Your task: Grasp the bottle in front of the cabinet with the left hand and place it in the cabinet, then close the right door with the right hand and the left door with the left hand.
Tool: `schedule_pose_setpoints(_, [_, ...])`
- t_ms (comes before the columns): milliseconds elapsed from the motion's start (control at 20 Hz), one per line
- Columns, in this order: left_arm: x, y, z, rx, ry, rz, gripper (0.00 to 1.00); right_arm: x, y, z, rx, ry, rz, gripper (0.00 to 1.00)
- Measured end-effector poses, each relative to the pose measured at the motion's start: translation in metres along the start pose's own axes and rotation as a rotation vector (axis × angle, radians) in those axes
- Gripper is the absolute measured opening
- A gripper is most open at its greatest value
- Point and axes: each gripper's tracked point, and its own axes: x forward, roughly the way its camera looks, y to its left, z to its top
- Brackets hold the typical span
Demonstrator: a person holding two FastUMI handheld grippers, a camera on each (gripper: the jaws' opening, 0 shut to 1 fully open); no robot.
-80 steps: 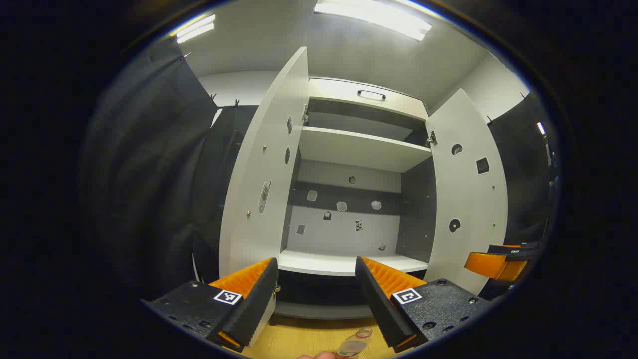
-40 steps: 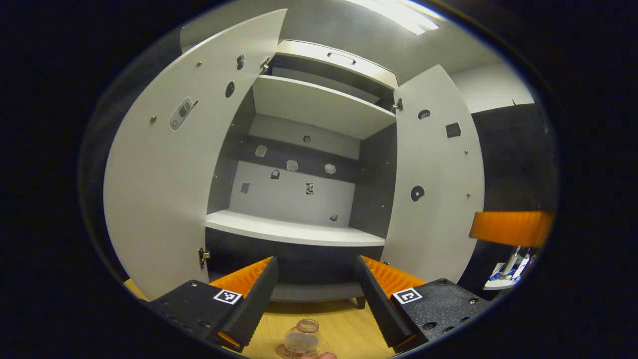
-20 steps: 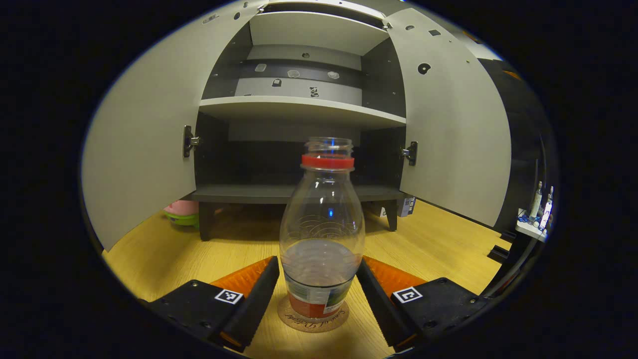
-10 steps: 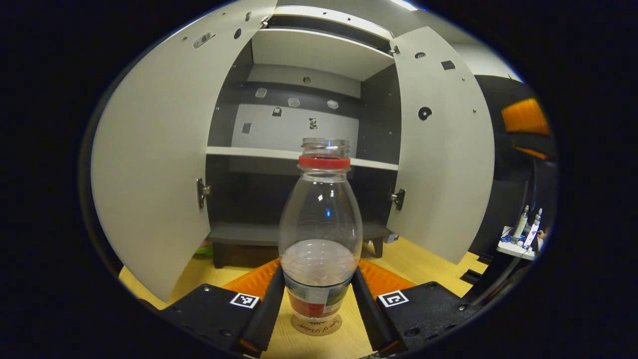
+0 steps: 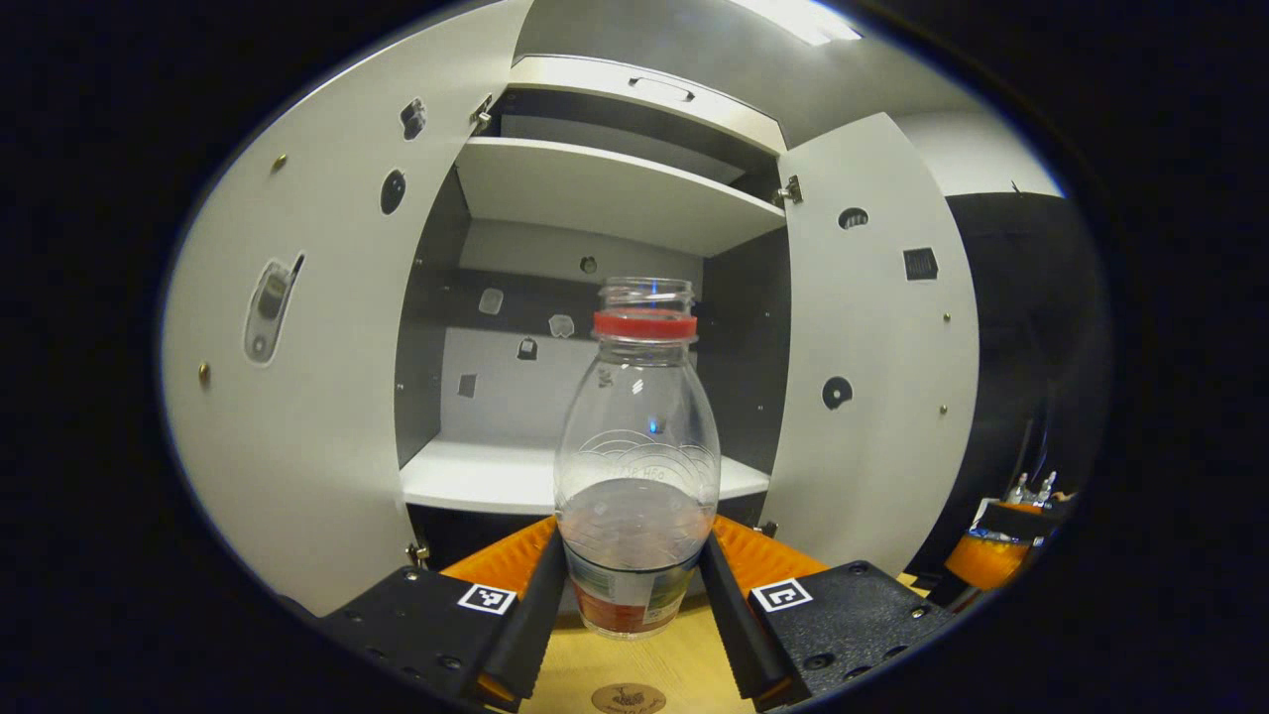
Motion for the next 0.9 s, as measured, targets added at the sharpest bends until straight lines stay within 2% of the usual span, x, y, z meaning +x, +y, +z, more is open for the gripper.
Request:
schedule_pose_setpoints(250, [0.070, -0.001, 0.057, 0.011, -0.039, -0.005, 0.72, -0.011, -0.024, 0.004, 0.016, -0.019, -0.061, 0.98])
schedule_pose_setpoints(400, [0.114, -0.001, 0.074, 0.020, -0.044, -0.002, 0.72, -0.018, -0.040, 0.005, 0.018, -0.020, -0.098, 0.98])
schedule_pose_setpoints(450, [0.131, 0.000, 0.073, 0.039, -0.030, 0.000, 0.72, -0.021, -0.046, 0.004, 0.019, -0.018, -0.116, 0.98])
schedule_pose_setpoints(500, [0.147, -0.001, 0.069, 0.049, -0.008, 0.002, 0.72, -0.024, -0.051, 0.003, 0.024, -0.016, -0.127, 0.89])
schedule_pose_setpoints(550, [0.164, -0.001, 0.063, 0.048, 0.020, 0.004, 0.72, -0.027, -0.055, 0.002, 0.030, -0.012, -0.137, 0.98])
schedule_pose_setpoints(700, [0.210, 0.003, 0.035, 0.029, 0.108, 0.024, 0.72, -0.036, -0.069, 0.000, 0.048, -0.008, -0.173, 0.98])
schedule_pose_setpoints(750, [0.223, 0.005, 0.025, 0.038, 0.137, 0.034, 0.73, -0.038, -0.074, 0.000, 0.054, -0.010, -0.189, 0.89])
schedule_pose_setpoints(800, [0.235, 0.010, 0.013, 0.047, 0.166, 0.051, 0.73, -0.042, -0.078, 0.000, 0.059, -0.013, -0.202, 0.98])
schedule_pose_setpoints(900, [0.252, 0.017, -0.005, 0.036, 0.211, 0.076, 0.73, -0.046, -0.091, 0.002, 0.065, -0.021, -0.234, 0.98])
